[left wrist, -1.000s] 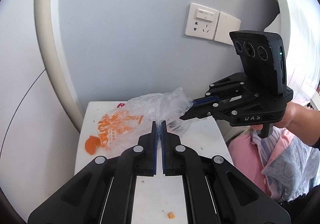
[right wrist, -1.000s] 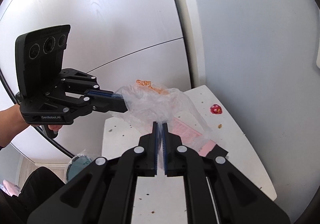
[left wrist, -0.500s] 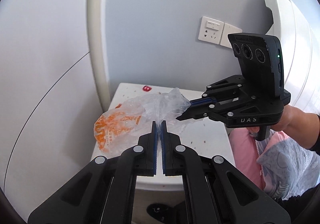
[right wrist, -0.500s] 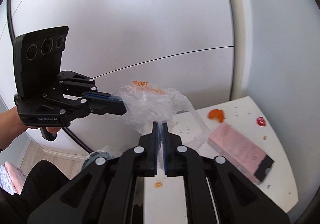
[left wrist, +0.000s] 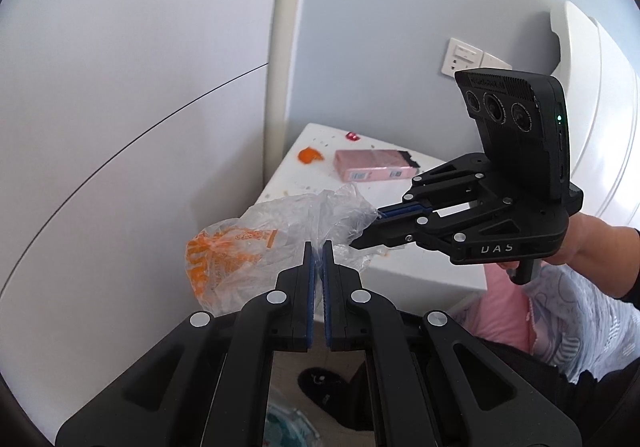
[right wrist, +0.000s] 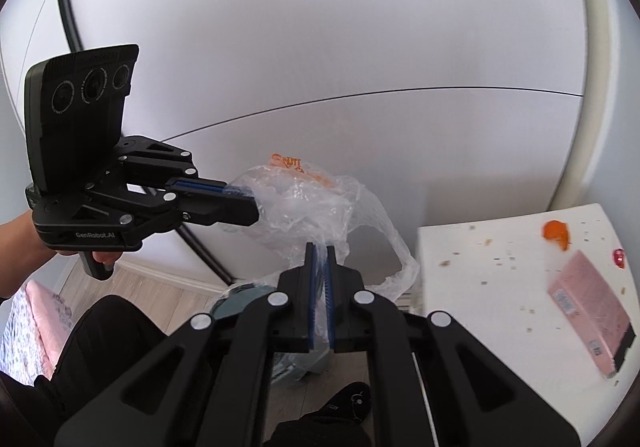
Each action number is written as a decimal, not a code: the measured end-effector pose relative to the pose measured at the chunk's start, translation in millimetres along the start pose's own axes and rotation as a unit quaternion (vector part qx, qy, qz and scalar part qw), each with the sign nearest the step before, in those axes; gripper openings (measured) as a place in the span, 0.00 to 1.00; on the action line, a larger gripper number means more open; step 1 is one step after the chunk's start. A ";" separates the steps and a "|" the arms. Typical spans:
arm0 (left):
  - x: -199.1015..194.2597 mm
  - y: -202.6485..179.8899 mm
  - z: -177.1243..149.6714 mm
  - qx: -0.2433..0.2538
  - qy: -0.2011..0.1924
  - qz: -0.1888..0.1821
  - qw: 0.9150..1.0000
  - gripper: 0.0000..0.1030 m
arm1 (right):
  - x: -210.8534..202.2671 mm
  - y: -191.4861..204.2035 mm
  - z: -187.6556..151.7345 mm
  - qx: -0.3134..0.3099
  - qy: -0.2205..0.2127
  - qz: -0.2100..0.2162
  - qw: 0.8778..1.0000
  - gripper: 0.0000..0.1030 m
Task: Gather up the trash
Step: 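Lift the plastic bag with both grippers and carry it over the blue bin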
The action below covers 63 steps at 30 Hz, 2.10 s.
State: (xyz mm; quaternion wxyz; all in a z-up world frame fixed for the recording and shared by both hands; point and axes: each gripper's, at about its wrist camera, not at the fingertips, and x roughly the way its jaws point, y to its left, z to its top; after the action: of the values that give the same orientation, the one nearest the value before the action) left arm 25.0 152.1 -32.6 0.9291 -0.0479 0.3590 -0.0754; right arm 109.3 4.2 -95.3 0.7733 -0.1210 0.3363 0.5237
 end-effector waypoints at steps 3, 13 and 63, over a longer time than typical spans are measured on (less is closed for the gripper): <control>-10.9 10.1 -22.9 -0.018 0.004 0.011 1.000 0.02 | 23.8 16.0 -4.4 -0.007 0.014 0.018 1.000 0.06; -41.4 45.0 -105.5 -0.086 0.024 0.053 0.995 0.02 | 110.0 67.0 -29.1 -0.036 0.076 0.079 0.993 0.06; 63.7 134.1 -324.0 -0.295 0.164 0.008 0.941 0.02 | 336.0 88.1 -148.5 0.011 0.308 0.112 0.945 0.06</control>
State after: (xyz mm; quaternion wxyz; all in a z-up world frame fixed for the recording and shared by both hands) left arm -132.8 261.6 -332.9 0.8022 -0.3034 0.5130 0.0347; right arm 48.0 206.0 -408.7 0.5696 -0.2294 0.5748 0.5409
